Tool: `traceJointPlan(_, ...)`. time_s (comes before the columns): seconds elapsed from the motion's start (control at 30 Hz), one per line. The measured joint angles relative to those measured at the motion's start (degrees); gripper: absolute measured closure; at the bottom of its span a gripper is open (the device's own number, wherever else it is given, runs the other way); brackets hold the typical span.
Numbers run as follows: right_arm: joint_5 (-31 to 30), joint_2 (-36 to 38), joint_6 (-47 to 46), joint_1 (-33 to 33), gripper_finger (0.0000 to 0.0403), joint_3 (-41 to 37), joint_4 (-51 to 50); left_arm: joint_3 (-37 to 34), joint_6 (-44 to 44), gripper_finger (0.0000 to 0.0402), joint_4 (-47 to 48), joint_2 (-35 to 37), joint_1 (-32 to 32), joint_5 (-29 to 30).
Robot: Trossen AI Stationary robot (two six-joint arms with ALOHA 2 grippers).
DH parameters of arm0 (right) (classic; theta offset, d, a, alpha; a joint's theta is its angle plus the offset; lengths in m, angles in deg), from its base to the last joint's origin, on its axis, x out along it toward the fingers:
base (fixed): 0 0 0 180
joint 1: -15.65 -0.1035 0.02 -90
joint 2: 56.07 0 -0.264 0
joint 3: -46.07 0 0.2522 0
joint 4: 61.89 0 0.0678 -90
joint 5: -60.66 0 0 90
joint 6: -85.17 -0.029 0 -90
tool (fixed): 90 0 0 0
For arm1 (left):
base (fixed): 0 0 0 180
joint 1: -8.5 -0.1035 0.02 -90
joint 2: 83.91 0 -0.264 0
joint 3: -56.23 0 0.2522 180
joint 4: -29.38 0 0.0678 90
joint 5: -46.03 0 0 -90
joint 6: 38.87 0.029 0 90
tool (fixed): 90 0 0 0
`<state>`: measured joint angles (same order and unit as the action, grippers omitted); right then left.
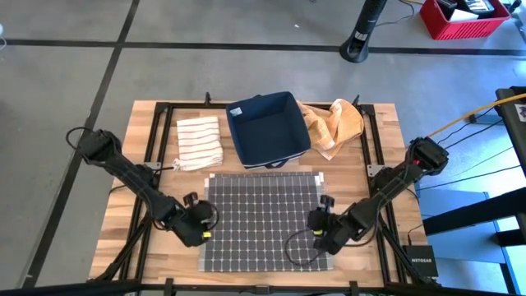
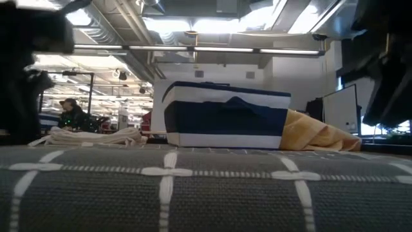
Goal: Fold towel
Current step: Fold the black towel
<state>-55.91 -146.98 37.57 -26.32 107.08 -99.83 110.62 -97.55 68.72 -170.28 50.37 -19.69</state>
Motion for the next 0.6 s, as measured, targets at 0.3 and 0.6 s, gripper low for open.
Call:
traceJointPlan(0.3, 5.3, -0.1, -0.2, 1.0, 0.026, -5.8, -2.2, -3.4, -13.3, 0.0258, 10.5, 0.3, 3.2, -2.0)
traceJointPlan(0.6, 11.0, 3.1, 5.9, 4.9, 0.026, 1.1, -10.4, 0.1, -11.5, 0.0258, 14.3, 5.0, 2.6, -2.9)
